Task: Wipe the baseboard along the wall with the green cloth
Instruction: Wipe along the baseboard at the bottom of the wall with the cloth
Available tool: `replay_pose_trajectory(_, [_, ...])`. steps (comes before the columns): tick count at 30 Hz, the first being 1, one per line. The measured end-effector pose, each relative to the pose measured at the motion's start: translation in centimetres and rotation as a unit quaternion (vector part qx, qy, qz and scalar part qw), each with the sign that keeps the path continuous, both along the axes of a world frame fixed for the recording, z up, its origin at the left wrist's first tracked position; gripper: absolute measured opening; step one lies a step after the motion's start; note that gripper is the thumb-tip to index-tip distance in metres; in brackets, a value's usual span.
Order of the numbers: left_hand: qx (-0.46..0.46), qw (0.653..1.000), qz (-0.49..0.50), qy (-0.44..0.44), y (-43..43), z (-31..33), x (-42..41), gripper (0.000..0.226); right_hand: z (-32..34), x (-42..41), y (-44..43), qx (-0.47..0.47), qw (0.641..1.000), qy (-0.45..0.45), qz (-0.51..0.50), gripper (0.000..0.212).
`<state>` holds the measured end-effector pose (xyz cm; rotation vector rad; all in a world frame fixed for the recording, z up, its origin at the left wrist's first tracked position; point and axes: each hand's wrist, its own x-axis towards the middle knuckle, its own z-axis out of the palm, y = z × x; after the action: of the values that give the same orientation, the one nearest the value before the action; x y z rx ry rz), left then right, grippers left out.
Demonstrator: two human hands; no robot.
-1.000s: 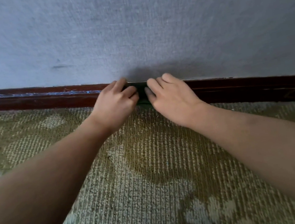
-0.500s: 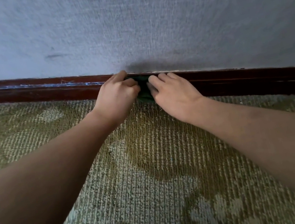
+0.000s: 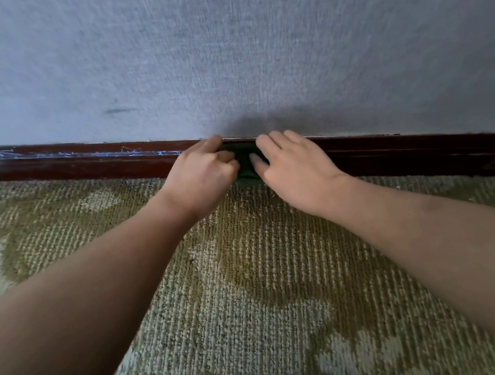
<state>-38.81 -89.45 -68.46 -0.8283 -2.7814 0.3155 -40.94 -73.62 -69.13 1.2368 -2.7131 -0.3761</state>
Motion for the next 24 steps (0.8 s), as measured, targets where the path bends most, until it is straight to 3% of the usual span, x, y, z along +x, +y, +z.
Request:
replay_pose_trajectory(6, [0.017, 0.999, 0.039, -0.018, -0.2, -0.9, -0.8, 0.006, -0.7, -0.9, -0.9, -0.017, 0.995, -0.058, -0.077, 0.047])
replay_pose_trajectory(10, [0.026, 0.996, 0.069, -0.058, -1.2, -2.3, -1.6, 0.023, -1.5, -0.9, -1.1, -0.024, 0.993, -0.083, -0.083, 0.05])
replay_pose_trajectory(16, [0.03, 0.988, 0.112, -0.097, -1.4, -2.1, -2.1, 0.028, -1.4, -1.2, -1.4, -0.052, 0.988, -0.109, -0.094, 0.043])
replay_pose_trajectory(22, [-0.001, 0.987, 0.094, -0.132, -1.0, -2.2, 0.0, 0.024, -1.1, 0.3, -1.3, -0.003, 0.991, -0.112, -0.071, 0.044])
replay_pose_trajectory(24, [0.001, 0.996, 0.039, -0.077, -0.9, -2.2, 0.8, 0.016, -1.2, 0.8, -0.9, 0.014, 0.995, -0.082, -0.057, 0.046])
